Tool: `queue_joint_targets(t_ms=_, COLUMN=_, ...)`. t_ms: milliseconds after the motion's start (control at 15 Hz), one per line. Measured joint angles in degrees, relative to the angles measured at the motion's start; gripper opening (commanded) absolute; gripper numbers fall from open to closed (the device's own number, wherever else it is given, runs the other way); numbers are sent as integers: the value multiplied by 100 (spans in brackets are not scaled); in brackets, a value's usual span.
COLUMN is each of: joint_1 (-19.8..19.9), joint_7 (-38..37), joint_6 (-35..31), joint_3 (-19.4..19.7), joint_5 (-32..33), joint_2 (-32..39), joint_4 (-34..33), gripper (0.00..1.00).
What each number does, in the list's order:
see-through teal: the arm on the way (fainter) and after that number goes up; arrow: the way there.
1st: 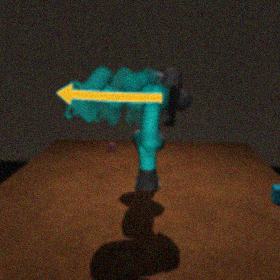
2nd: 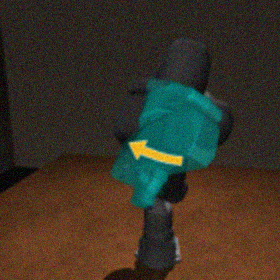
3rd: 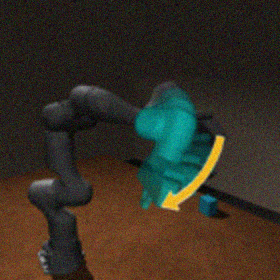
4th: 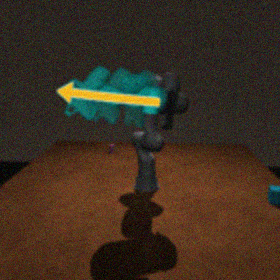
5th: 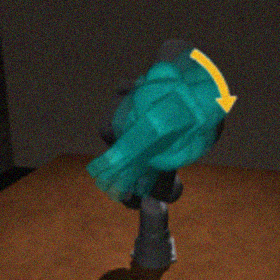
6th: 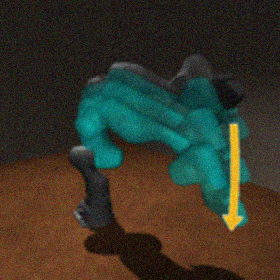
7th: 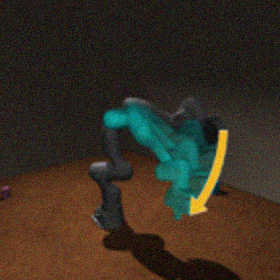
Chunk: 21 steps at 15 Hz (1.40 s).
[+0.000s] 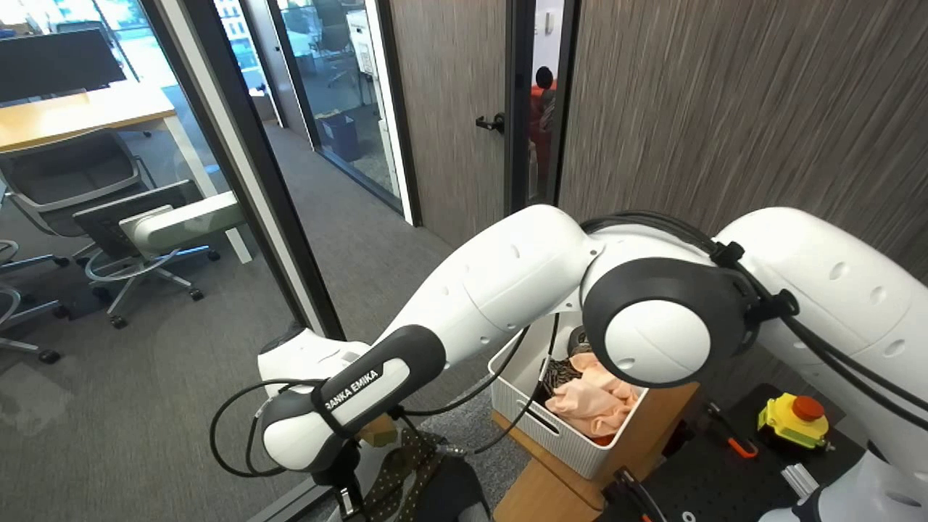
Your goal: Pick the sock from the box and put it on the back rest of the chair
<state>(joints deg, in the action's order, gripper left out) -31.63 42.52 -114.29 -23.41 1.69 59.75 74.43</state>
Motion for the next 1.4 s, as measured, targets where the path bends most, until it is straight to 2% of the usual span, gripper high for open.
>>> queue_joint_targets(t_ms=600, joint_1=-201, joint_7=0, joint_6=436, joint_3=70, joint_5=17, joint_2=874, joint_4=-1160, gripper=8)
queue_joint_targets(t_ms=667, joint_1=-213, joint_7=0, joint_6=487, joint_3=78, joint_5=17, joint_2=921, joint_4=-1252, gripper=36)
queue_joint_targets(t_ms=800, joint_1=-237, joint_7=-3, joint_6=579, joint_3=103, joint_5=17, joint_2=986, joint_4=-1396, gripper=43)
queue_joint_targets(t_ms=1267, joint_1=-347, joint_7=-4, joint_6=905, joint_3=211, joint_5=17, joint_2=1110, joint_4=-1804, gripper=96)
queue_joint_targets(t_ms=1400, joint_1=-357, joint_7=-7, joint_6=974, joint_3=256, joint_5=17, joint_2=1108, joint_4=-1856, gripper=100)
